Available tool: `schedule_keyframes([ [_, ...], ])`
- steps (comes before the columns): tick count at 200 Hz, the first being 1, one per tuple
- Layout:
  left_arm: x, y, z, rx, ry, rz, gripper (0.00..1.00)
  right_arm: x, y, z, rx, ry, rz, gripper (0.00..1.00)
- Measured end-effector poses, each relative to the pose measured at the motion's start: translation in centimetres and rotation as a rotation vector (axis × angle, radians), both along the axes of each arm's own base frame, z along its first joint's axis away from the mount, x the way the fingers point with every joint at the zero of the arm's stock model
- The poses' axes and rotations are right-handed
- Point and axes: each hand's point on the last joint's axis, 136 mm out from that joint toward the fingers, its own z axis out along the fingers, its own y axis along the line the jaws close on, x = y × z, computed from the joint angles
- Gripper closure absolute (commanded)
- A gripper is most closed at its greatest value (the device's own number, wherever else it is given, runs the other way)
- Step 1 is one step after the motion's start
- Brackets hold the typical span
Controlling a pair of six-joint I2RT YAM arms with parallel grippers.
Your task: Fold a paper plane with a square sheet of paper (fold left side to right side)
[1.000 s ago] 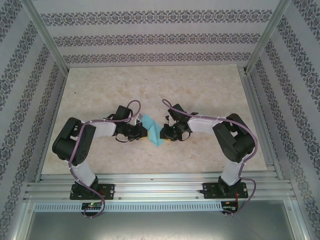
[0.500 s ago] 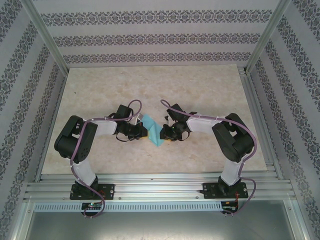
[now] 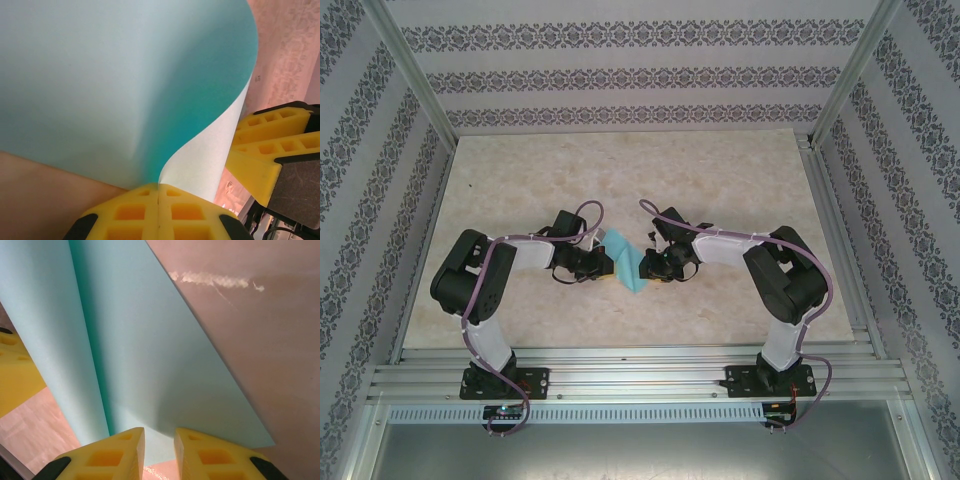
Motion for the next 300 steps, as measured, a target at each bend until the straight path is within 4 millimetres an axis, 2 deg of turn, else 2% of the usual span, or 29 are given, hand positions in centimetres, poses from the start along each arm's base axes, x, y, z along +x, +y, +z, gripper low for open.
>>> schedule_keyframes([
  [37,-0.09,0.03,-0.41,0.004,0.011,0.000,0.99,0.00,0.06,0.05,-0.001,-0.001,0.003,0.76],
  [128,0.86,-0.36,0.11,-0.004,-0.008,0.000,0.99,0.00,0.06,0.02,-0.003,0.001,0.005,0.75],
  [300,0.49,-0.10,-0.45,0.016,-0.005,-0.017,1.00,0.02,0.09,-0.01,-0.009,0.009,0.006,0.74],
])
